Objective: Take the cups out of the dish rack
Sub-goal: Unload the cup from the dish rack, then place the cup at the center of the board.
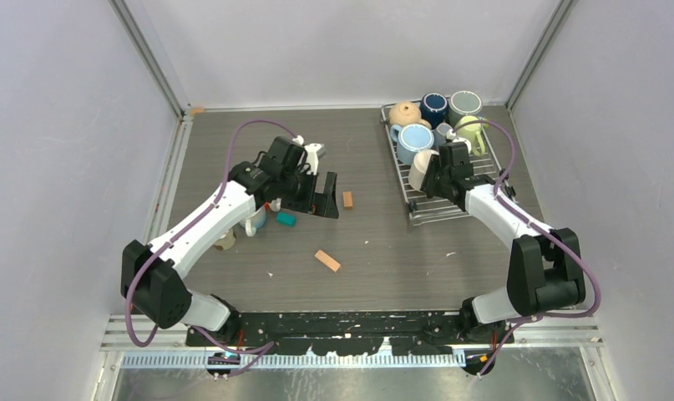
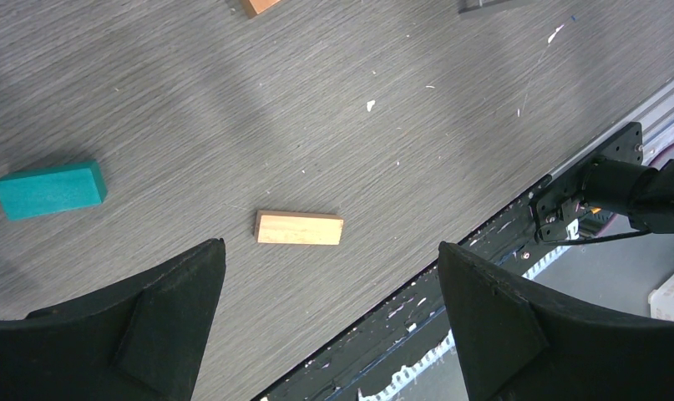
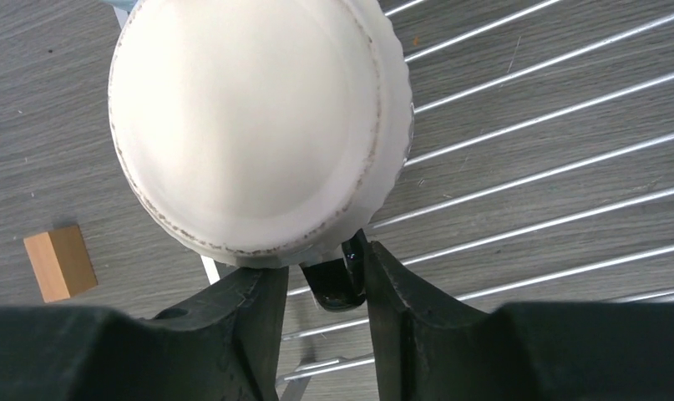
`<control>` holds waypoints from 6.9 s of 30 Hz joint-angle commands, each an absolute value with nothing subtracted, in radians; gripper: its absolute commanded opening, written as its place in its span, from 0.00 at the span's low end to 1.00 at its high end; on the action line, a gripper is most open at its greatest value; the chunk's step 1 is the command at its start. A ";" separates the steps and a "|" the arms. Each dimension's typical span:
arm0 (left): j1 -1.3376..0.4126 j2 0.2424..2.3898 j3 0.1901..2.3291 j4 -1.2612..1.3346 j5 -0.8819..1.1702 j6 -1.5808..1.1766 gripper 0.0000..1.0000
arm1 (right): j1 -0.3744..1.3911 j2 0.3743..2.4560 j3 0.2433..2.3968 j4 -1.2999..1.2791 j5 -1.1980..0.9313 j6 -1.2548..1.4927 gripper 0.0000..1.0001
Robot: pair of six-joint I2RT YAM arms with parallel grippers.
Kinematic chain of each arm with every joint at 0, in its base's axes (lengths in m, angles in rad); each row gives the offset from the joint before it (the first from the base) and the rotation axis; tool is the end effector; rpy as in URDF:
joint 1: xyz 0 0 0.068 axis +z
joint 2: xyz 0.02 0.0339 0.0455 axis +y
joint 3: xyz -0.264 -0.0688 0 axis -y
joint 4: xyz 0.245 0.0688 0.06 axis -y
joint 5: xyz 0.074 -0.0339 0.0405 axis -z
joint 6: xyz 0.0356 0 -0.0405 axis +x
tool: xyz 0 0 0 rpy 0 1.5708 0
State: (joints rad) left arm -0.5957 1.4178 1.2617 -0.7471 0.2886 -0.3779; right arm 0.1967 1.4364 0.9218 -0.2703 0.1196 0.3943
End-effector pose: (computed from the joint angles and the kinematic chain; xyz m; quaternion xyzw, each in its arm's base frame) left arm 0.2410 -0.1756 0.3107 0.1485 0.9243 -0.2718 0.2230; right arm 0.2997 0.0554 0.2295 0.1137 0.9154 0.0585 0.3817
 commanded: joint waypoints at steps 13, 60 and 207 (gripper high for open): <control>-0.604 1.424 1.261 -0.709 0.298 -0.368 1.00 | 0.274 1.460 0.902 -0.130 0.289 0.332 0.42; -0.614 1.425 1.259 -0.711 0.277 -0.371 1.00 | 0.329 1.464 0.926 -0.172 0.390 0.326 0.01; -0.540 2.022 2.099 -1.012 -0.032 -0.460 0.00 | 0.521 1.033 1.164 -0.511 -0.009 0.798 1.00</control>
State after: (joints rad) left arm -0.5354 1.9961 1.9648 -0.9775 0.0753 -0.5068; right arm 0.5198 1.0763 1.1358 -0.5106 -0.0452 0.8131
